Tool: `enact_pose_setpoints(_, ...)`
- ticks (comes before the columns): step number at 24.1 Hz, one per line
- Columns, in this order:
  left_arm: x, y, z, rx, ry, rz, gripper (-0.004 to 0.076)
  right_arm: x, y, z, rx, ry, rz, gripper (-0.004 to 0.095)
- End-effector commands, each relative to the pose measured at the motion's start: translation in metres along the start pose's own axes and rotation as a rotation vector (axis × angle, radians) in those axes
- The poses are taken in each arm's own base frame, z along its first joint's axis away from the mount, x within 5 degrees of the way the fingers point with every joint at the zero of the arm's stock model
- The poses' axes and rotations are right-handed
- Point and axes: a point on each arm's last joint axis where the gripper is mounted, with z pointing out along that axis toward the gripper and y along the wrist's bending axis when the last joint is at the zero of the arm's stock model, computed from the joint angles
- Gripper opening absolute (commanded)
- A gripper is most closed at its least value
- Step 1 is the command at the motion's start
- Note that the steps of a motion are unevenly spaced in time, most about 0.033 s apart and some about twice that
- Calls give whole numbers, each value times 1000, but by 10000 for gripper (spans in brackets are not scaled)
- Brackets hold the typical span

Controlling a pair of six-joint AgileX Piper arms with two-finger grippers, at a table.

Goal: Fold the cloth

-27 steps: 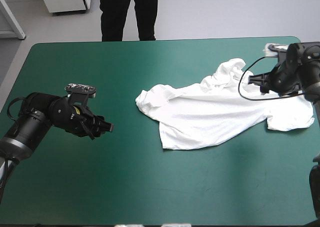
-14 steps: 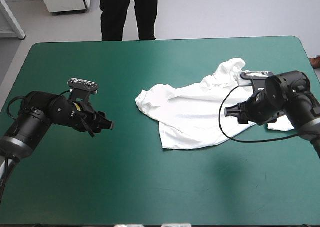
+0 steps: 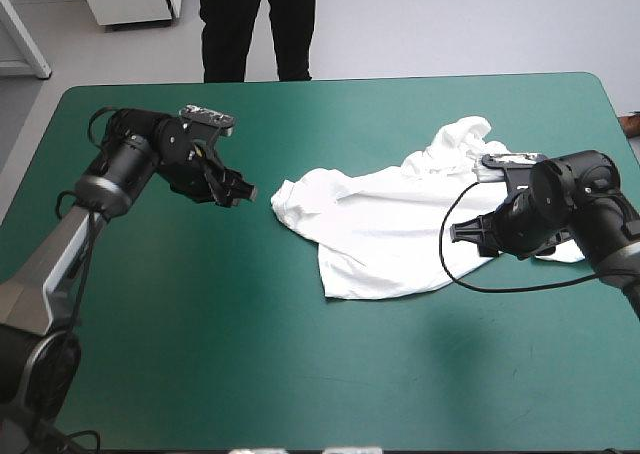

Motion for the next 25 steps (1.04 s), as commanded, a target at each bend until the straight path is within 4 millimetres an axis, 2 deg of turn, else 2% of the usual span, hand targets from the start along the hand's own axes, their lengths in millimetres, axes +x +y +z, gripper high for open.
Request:
enact_pose_setpoints(1, -28, 0, -13, 8, -70, 9, 419, -1, 0, -15, -9, -75, -8, 486)
enact_pose_setpoints(7, -61, -7, 15, 18, -41, 35, 419, -1, -1, -15, -7, -77, -8, 480)
enact_pose_setpoints(13, -82, -39, 60, -26, -13, 107, 419, -2, -1, -15, -2, -89, -11, 462)
enact_pose_setpoints(15, -88, -43, 72, -23, -13, 113, 419, -2, -1, -15, -1, -87, -16, 462)
enact_pose_setpoints(20, -90, -44, 94, -19, 16, 114, 419, -3, -1, -15, 2, -101, -47, 422)
enact_pose_setpoints(25, -86, -45, 128, -3, 79, 112, 419, -4, -1, -15, -3, -110, -46, 404)
